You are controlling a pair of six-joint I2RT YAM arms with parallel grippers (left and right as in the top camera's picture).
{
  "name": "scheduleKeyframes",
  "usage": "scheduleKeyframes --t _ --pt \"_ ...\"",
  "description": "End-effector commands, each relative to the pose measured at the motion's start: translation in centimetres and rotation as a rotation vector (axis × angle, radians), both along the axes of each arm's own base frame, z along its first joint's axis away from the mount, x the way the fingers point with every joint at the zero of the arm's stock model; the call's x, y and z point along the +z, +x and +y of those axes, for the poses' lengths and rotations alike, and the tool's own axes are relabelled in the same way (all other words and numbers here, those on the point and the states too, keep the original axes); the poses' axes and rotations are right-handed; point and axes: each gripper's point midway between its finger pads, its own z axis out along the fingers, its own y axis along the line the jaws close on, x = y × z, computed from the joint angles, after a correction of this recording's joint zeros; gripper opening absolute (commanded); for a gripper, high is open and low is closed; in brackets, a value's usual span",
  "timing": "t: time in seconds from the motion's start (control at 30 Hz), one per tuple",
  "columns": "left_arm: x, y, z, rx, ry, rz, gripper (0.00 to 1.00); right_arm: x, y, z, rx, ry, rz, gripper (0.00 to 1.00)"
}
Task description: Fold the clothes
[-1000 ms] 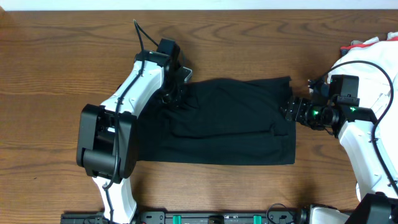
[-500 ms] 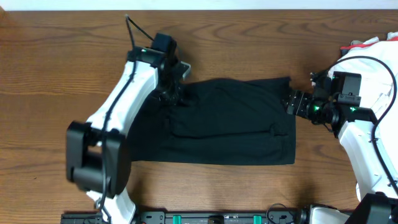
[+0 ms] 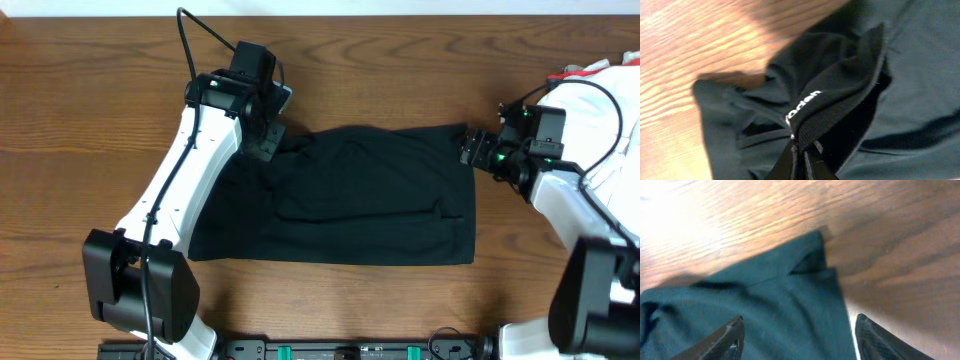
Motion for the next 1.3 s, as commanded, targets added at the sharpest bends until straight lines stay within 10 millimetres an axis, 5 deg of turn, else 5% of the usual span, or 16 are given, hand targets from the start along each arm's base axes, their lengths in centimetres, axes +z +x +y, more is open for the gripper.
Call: scheduleKeyframes --t 0.0,0.27,0.5,0.67,1.0,1.07,1.17,1.27 --pt "1.2 0.7 2.5 0.09 0.113 -0.058 0.06 -1.7 0.8 -0.6 -0.033 0.054 0.019 0.64" --pt "2.4 0.6 2.9 0.147 0.098 -0.094 0.06 -4.7 2.4 0.0 -0.026 0.128 0.006 0.58" --pt "3.3 0.6 3.1 0.157 0.088 -0.12 0.06 -4.8 4.6 0.2 -0.04 0.18 -0.081 0.56" --pt "3.3 0.6 3.2 0.159 0.087 -0.122 0.06 -5.6 4.2 2.0 0.016 0.259 -0.06 0.47" --pt "3.4 0.9 4.9 0.205 0.09 -0.121 0.06 -4.9 4.4 2.7 0.045 0.306 -0.072 0.2" --pt "3.4 0.9 5.3 0.216 0.09 -0.121 0.06 -4.6 4.7 2.8 0.054 0.312 -0.081 0.21" --pt "3.4 0.9 5.7 0.226 0.091 -0.121 0.06 -4.2 5.1 2.7 0.045 0.323 -0.085 0.49" --pt "3.4 0.9 5.7 0.227 0.091 -0.121 0.06 -3.6 5.5 2.6 0.049 0.341 -0.099 0.48"
